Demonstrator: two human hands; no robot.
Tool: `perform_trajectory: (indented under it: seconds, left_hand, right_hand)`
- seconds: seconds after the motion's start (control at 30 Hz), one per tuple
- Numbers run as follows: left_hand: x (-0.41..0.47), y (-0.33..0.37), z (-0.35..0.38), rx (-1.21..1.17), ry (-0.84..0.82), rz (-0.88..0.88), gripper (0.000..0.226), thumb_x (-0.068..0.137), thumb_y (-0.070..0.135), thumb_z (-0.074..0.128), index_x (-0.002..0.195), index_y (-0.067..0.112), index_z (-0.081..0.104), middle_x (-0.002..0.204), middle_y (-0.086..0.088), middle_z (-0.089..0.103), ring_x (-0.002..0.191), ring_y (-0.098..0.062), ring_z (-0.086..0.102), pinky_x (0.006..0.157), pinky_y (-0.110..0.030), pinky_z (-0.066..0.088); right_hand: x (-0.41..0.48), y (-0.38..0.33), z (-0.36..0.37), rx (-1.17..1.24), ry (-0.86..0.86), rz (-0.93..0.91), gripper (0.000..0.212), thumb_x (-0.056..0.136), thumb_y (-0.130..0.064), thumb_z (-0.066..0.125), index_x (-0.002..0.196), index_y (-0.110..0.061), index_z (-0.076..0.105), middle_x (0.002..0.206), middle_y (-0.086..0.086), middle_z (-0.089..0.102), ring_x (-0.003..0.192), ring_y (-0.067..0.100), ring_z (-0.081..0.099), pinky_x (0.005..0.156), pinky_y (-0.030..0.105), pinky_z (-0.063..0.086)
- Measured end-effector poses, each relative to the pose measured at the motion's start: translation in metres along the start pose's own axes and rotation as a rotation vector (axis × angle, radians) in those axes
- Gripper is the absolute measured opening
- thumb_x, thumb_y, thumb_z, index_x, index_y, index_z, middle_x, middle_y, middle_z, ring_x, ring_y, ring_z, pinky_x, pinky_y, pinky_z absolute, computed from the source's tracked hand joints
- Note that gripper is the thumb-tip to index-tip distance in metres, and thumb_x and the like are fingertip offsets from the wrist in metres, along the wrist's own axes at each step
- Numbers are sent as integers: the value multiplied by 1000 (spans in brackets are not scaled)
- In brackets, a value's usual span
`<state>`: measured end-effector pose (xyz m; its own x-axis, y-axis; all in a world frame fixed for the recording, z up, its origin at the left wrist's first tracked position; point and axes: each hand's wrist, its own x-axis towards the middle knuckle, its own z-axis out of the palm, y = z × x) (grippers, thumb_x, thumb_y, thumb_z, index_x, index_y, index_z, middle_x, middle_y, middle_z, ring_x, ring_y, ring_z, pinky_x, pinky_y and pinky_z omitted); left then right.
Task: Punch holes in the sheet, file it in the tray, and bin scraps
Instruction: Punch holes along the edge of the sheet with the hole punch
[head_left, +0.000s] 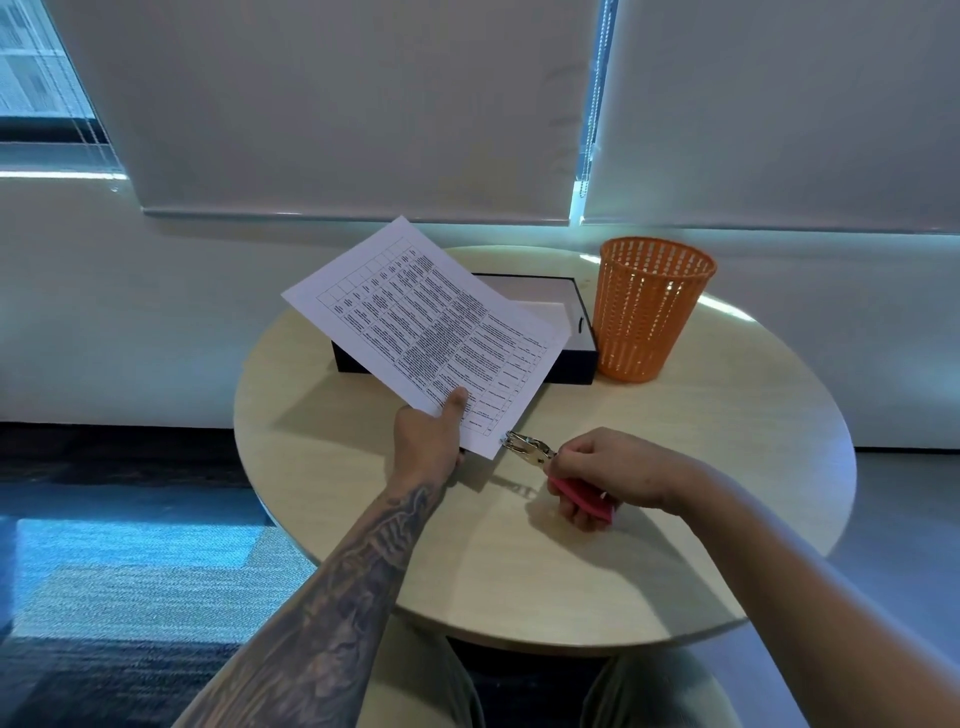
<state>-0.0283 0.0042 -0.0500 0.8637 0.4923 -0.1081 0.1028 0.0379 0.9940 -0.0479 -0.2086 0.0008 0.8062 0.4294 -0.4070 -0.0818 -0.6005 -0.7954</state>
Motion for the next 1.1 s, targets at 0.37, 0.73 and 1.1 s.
perform_trajectory:
  seconds: [0.37, 0.73, 1.1]
  left_hand:
    - [3, -2, -1, 14, 14, -11, 52, 87, 46, 72, 108, 0, 59, 77, -13, 68, 44, -16, 54, 36, -21, 41]
    - [3, -2, -1, 19, -4, 3, 51, 87, 46, 72, 107, 0, 63, 81, -18, 71, 44, -17, 54, 36, -20, 41]
    - [-8, 5, -2, -5, -17, 7, 34, 92, 38, 69, 99, 4, 66, 76, -10, 70, 45, -17, 54, 34, -19, 40]
  right_hand:
    - [2, -6, 4, -31, 2, 21, 27, 99, -27, 55, 88, -4, 63, 75, 17, 69, 54, 26, 61, 54, 30, 48]
    - [3, -13, 9, -65, 6, 8, 31, 100, -29, 53, 87, -3, 62, 72, 17, 66, 59, 30, 59, 55, 32, 48]
    - [5, -10, 11, -94, -8, 0, 36, 101, -36, 53, 85, -5, 62, 68, 13, 64, 55, 27, 58, 54, 33, 49]
